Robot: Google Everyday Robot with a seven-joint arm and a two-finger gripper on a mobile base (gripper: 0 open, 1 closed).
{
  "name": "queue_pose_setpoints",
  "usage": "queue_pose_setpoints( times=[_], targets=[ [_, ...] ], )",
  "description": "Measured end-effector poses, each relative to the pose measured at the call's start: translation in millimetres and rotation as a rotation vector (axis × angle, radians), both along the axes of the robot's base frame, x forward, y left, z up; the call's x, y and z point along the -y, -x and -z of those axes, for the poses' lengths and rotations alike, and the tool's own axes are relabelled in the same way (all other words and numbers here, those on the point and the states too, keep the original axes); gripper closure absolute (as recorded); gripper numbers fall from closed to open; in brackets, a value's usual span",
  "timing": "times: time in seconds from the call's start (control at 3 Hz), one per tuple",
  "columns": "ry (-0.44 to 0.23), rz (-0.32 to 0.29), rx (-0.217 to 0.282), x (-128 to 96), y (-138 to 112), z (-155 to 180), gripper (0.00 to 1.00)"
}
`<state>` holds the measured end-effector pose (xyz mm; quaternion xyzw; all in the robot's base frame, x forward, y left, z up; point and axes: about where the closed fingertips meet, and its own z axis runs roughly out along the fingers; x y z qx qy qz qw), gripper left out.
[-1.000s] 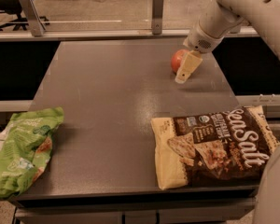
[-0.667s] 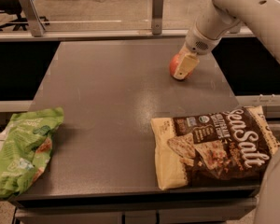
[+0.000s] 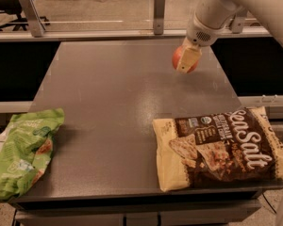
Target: Move apple near brown chip bag
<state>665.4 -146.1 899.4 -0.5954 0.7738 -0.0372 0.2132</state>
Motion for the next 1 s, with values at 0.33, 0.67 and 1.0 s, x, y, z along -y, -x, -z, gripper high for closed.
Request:
queue_pose_setpoints(
  times=[0.33,0.67,1.0],
  targets=[
    [-0.008,0.184,-0.045,32.5,30.5,-38.7,1.00],
    [-0.016,0.215,-0.061,32.9,32.0,-35.8,1.00],
    [0.021,0.273,-0.041,38.3,31.3,-30.9,1.00]
  ],
)
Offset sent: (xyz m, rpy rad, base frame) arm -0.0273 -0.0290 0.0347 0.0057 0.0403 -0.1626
